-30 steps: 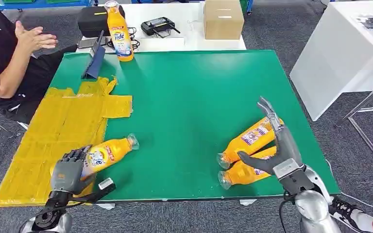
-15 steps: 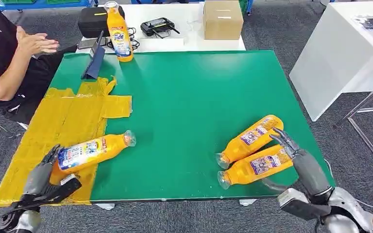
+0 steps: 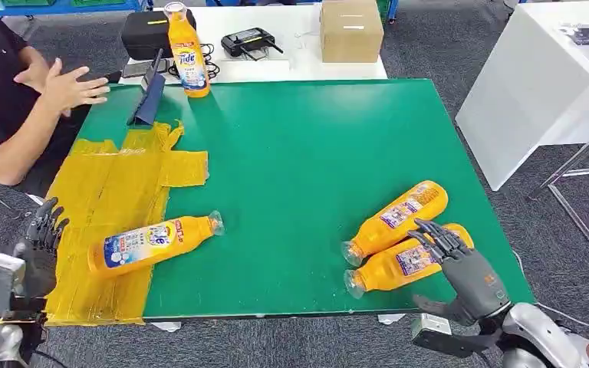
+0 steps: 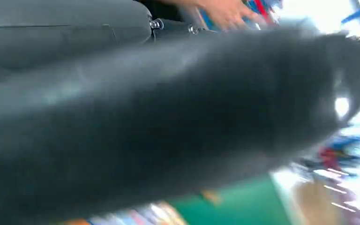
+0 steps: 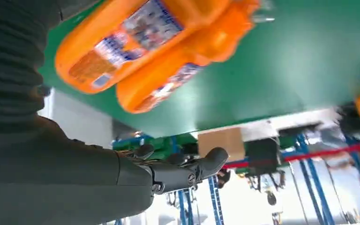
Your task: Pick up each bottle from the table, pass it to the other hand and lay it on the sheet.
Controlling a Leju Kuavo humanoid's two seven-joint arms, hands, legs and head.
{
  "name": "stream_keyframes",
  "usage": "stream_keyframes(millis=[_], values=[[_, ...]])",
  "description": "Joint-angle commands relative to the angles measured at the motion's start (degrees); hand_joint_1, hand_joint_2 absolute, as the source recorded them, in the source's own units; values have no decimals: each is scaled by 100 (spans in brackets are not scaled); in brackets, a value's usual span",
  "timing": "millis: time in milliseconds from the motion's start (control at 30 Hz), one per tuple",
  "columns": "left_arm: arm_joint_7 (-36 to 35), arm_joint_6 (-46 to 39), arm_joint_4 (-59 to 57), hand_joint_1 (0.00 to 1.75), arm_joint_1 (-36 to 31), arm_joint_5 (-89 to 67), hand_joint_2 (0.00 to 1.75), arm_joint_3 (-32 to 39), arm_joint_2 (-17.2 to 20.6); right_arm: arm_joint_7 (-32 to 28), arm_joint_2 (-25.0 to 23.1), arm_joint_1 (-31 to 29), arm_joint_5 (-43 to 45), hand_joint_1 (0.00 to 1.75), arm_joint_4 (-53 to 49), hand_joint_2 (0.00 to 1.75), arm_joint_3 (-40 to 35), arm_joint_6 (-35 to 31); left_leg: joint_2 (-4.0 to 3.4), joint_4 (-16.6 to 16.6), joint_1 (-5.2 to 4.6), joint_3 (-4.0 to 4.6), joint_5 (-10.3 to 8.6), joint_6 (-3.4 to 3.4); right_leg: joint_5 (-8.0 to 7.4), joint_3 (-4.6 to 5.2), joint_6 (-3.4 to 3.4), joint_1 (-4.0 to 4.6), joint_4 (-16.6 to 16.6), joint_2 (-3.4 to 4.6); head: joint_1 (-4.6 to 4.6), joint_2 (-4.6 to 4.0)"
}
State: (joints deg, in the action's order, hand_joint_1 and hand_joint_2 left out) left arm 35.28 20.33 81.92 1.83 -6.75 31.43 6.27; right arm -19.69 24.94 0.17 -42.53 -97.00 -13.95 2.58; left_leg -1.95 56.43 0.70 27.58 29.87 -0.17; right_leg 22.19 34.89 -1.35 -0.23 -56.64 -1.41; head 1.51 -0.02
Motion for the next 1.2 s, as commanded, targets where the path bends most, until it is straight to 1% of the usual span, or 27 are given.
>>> stream_keyframes(millis=[33,100,133,167,200,267,367,467,533,567,633,667,700,767,800,867,900,933,967,1000,1033,1067,1133,1167,1200], values=[[-369,1307,956,0,443,1364,0,23,-716,268,852,-1304,557,0,1035,175,-664,695,0,-4,-5,-9,3,5,-1,-4,-3,-3,4,17,0,0],[-395,1524,1170,0,651,1466,0,-179,-824,304,1263,-1501,734,0,1116,175,-650,924,0,-3,-7,-11,7,8,1,-5,-4,-6,3,25,4,0],[-403,1520,1223,0,694,1445,0,-239,-866,292,1358,-1521,798,0,1137,175,-601,984,9,-1,-10,-5,5,8,2,-2,-5,-9,0,13,4,0],[-336,1398,1320,0,743,1183,0,-432,-869,348,1585,-1520,911,0,1113,175,-560,1101,11,-5,-9,-16,9,12,3,-13,-7,-9,6,22,4,0],[-325,1375,1332,0,754,1185,0,-555,-854,352,1698,-1547,1007,0,1119,175,-525,1168,16,-1,-9,-8,8,11,3,-8,-6,-7,4,12,4,0],[-333,1345,1335,0,745,1184,0,-587,-862,343,1735,-1563,1043,0,1126,175,-496,1196,30,-2,-10,-12,8,14,6,-14,-7,-7,7,1,2,0],[-340,1312,1308,0,729,1207,0,-610,-809,344,1705,-1551,1041,0,1096,175,-527,1193,21,-2,-9,-3,9,14,2,-6,-3,-3,8,-3,2,0],[-338,1313,1303,0,731,1213,0,-601,-791,354,1679,-1544,1040,0,1091,175,-550,1194,19,-12,-5,-21,14,20,2,-20,-1,-5,17,10,7,0],[-338,1313,1303,0,731,1213,0,-601,-791,354,1679,-1544,1040,0,1091,175,-550,1194,20,-6,-5,-10,12,19,2,-10,-1,-5,11,2,4,0],[-264,1267,1301,0,703,1167,0,-693,-748,482,1857,-1561,1227,0,1060,175,-613,1295,23,-13,-4,-23,13,20,3,-22,0,-4,17,7,4,0],[-296,1193,1199,0,579,1278,0,-902,-670,513,2239,-1624,1657,0,1012,175,-638,1576,26,-1,-6,-5,12,20,4,-6,-2,-8,6,-4,4,0],[-288,1068,1136,0,517,1244,0,-1030,-594,548,2508,-1609,1945,0,914,175,-636,1757,34,-1,-5,-8,13,22,5,-11,-3,-8,7,-5,4,0],[-295,1024,1088,0,491,1308,0,-1103,-542,594,2696,-1570,2118,0,806,175,-616,1820,38,1,-10,-1,11,22,6,-4,-4,-11,2,-13,4,0],[-287,942,1023,0,475,1364,0,-1160,-482,650,2924,-1516,2204,0,644,175,-612,1894,51,1,-12,-4,11,25,9,-9,-5,-10,2,-18,4,0],[-283,947,1003,0,469,1380,0,-1160,-468,702,2926,-1571,2135,0,649,175,-680,1947,43,1,-12,-3,10,26,7,-6,-4,-9,3,-15,4,0],[-284,974,927,0,397,1420,0,-1175,-442,731,2765,-1919,1921,0,900,175,-1057,2078,32,-9,-9,-16,12,25,5,-16,-2,-6,12,1,2,0],[-302,993,865,0,330,1436,0,-1204,-423,706,2566,-2166,1774,0,1165,175,-1364,2079,18,-10,-9,-17,11,24,0,-15,-3,-8,14,9,7,0],[-312,972,850,0,284,1424,0,-1223,-421,706,2430,-2277,1709,0,1318,175,-1545,2030,9,-7,-4,-12,11,22,-3,-13,-1,-9,14,7,2,0],[-322,1001,766,0,214,1426,0,-1298,-392,663,2243,-2516,1631,0,1649,175,-1865,1979,1,-19,-1,-29,10,24,-8,-25,0,-9,26,24,7,0],[-333,960,758,0,192,1379,0,-1341,-384,653,2165,-2594,1629,0,1810,175,-2039,1920,0,-21,-1,-33,9,24,-9,-30,0,-9,29,20,4,0],[-325,939,763,0,192,1359,0,-1373,-393,646,2162,-2575,1662,0,1855,175,-2124,1904,0,-13,2,-24,9,23,-7,-24,0,-6,24,12,2,0],[-313,934,795,0,228,1366,0,-1419,-395,661,2223,-2555,1684,0,1854,175,-2247,1868,1,-27,5,-43,6,23,-12,-39,2,-3,38,23,6,0],[-288,901,825,0,271,1349,0,-1460,-404,696,2330,-2501,1739,0,1832,175,-2371,1795,18,-14,-3,-26,7,25,-3,-25,-1,-9,21,3,2,0],[-279,906,823,0,285,1361,0,-1473,-396,716,2342,-2515,1728,0,1864,175,-2441,1764,23,-21,1,-35,7,24,-4,-34,1,-6,29,8,6,0],[-273,916,811,0,289,1382,0,-1468,-400,735,2300,-2582,1696,0,1967,175,-2530,1746,20,-15,-3,-27,8,25,-2,-24,-1,-9,21,7,7,0]])
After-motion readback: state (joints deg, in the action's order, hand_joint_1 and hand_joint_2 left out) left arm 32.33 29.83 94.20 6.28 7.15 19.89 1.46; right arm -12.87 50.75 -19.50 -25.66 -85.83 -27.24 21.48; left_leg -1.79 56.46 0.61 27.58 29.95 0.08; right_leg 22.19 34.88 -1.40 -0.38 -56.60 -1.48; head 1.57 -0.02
